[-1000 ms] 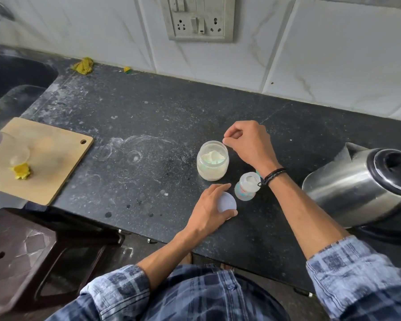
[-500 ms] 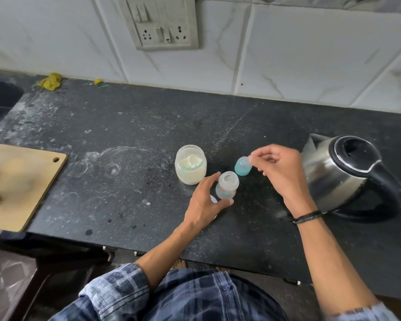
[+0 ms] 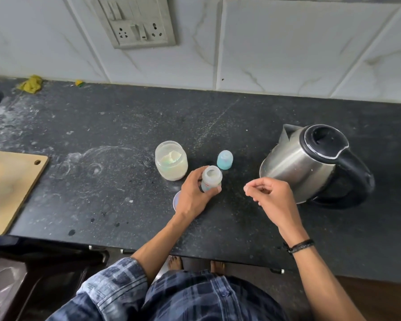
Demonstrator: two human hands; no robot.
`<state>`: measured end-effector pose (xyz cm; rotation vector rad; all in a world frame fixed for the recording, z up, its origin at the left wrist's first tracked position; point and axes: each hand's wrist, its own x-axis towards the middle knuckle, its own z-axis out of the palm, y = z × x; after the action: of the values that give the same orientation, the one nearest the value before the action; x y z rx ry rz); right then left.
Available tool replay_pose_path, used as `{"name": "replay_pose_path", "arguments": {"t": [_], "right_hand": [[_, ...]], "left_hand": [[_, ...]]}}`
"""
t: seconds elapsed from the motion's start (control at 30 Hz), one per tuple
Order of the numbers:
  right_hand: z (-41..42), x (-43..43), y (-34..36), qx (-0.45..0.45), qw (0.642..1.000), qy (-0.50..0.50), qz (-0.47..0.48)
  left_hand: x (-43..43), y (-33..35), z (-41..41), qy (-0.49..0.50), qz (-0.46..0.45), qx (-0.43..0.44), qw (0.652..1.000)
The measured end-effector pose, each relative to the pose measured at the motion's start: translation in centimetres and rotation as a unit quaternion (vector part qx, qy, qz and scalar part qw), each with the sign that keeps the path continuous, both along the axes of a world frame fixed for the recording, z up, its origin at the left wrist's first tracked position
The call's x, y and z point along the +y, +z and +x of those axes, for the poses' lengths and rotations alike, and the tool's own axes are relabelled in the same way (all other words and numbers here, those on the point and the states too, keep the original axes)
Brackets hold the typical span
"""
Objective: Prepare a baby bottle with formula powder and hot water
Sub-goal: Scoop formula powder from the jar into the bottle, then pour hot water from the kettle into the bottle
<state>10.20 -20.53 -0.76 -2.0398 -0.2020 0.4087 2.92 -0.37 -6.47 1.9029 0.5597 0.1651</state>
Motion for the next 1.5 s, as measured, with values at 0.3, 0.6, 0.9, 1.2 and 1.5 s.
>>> {"name": "replay_pose_path", "arguments": {"t": [0.3, 0.6, 0.9, 1.2, 1.5], "right_hand": [[-1.1, -1.2, -1.6, -0.015, 0.999, 0.036, -0.033], [-2.2, -0.5, -1.6, -0.018, 0.999, -0.001, -0.029], [-5.0, 3.2, -2.3, -0.022, 0.998, -0.052, -0.035], [-4.9, 4.6, -2.3, -0.049, 0.993, -0.104, -0.025], [-4.2, 1.4, 1.2, -0.127, 0.981, -0.144, 0.017]], "left_hand": [[-0.3, 0.0, 0.2, 0.010, -0.018, 0.017, 1.000], [0.2, -0.4, 0.5, -0.030, -0.005, 0.021, 0.999], [2.5, -0.9, -0.5, -0.107, 0.049, 0.048, 0.992], [4.3, -0.5, -2.0, -0.122, 0.065, 0.052, 0.989], [2.2, 0.1, 0.0, -0.130, 0.037, 0.013, 0.991]]}}
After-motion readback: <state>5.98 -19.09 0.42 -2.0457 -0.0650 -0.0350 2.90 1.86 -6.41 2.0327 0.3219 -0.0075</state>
